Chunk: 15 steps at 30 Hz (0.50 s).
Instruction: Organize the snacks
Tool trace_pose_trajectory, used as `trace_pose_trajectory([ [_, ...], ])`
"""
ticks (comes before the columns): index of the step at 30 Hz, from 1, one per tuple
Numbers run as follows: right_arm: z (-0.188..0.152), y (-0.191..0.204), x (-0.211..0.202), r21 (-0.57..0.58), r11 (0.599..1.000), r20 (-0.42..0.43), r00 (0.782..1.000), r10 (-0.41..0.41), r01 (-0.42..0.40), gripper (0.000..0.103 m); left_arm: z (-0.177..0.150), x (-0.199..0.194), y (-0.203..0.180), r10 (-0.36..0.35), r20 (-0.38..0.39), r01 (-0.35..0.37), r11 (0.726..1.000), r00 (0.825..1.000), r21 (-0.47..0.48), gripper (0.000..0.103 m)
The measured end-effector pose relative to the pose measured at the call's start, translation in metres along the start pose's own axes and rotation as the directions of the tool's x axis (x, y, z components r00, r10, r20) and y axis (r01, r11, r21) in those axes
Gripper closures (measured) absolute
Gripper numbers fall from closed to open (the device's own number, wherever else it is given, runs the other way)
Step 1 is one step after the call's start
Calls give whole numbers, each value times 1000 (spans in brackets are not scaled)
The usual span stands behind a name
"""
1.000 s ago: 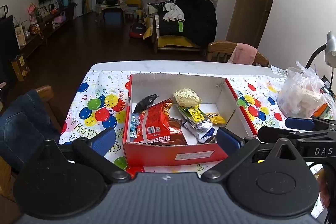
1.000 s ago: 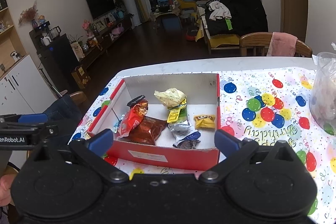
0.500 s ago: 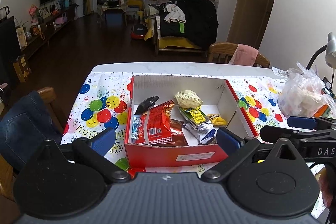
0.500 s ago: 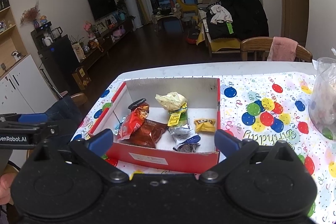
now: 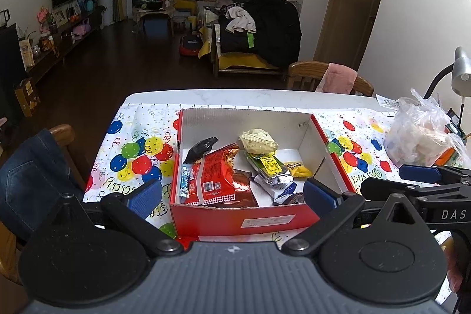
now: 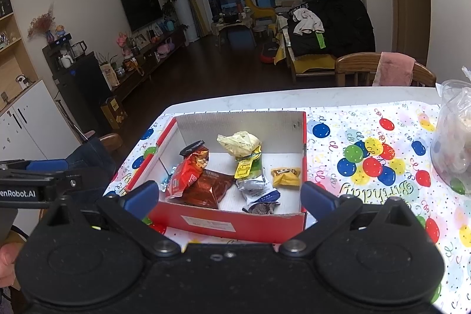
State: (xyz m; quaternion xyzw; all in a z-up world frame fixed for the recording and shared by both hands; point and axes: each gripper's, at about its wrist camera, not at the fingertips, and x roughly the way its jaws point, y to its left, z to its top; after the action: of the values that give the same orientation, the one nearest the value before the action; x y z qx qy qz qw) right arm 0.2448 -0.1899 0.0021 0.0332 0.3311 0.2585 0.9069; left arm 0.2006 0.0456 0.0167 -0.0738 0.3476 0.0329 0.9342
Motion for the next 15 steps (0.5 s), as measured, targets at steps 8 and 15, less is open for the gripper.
trace_pose_trajectory([
  [8, 1, 1, -2, 2, 1000, 2, 1000, 4, -4, 0, 0, -5, -2, -16, 12, 16, 1000, 1000, 6, 0],
  [15, 3, 5, -4, 3, 1000, 4, 1000, 12, -12, 0, -4, -11, -7, -28, 17, 28, 999, 999, 29, 0],
])
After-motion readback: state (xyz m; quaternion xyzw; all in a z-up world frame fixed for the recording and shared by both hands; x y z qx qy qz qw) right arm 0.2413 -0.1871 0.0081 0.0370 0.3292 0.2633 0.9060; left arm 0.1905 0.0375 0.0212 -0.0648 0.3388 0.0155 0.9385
